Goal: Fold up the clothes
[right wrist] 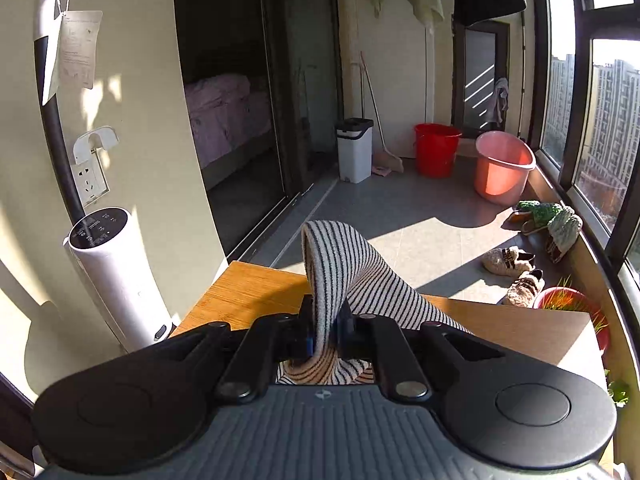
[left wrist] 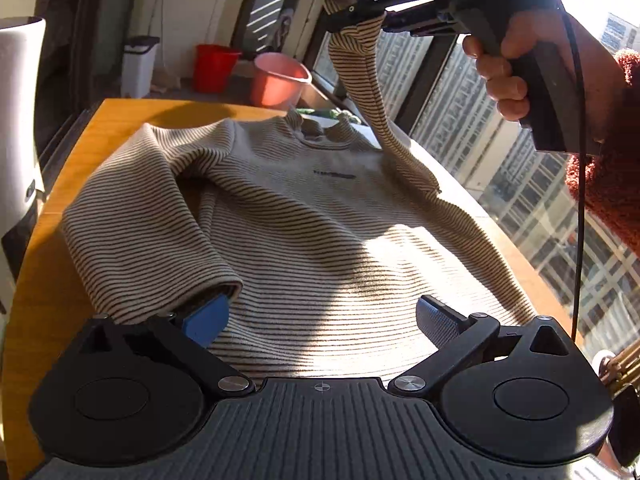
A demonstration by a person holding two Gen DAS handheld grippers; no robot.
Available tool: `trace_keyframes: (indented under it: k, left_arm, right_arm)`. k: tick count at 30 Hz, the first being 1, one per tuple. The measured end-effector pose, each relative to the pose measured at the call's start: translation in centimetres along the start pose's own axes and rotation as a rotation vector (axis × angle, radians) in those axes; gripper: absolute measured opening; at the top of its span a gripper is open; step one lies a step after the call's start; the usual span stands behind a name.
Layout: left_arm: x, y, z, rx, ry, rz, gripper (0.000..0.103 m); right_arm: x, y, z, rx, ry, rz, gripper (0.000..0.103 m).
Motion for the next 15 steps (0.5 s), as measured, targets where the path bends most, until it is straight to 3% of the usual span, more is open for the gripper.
trace_keyframes:
  k: [1, 3, 5, 6, 12, 15]
  left_arm:
    - [-0.6, 0.0, 0.0, 0.029, 0.017, 0.014, 0.103]
    - [-1.5, -0.2, 0.1, 0.083, 0.04, 0.03, 0.103]
    - [-2.1, -0.3, 0.0, 0.128, 0.057, 0.034, 0.103]
    - [-2.2, -0.4, -0.1, 0.151, 0.068, 0.032, 0.103]
    - [-2.0, -0.7, -1.2, 0.242, 0.192, 0.036, 0.103]
    - [-1.8, -1.0, -1.2, 0.37, 0.249, 0.051, 0.102]
  right_arm:
    - [0.4, -0.4, -0.2, 0.01, 0.007, -0.007, 0.017]
    - [0.7, -0.8, 0.0, 0.034, 0.024, 0.009, 0.043]
    - [0.5, -1.1, 0.2, 0.044, 0.031, 0.033, 0.063]
    - [0.2, -1.2, 0.3, 0.04, 0.028, 0.049, 0.067]
    - [-1.0, -3.5, 2.7, 0.089, 0.012, 0.02, 0.067]
    - [-2.3, -5.9, 3.4, 0.114, 0.029, -0.01, 0.067]
Point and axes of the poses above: each gripper's, at about its wrist camera, not at the fingertips, and x roughly the way its jaws point, z to its right, y to its top, the point moved 3 cm from there along x, roughly the way its jaws point, and after that the axes turned 4 degrees about y, right-handed, at the moved point
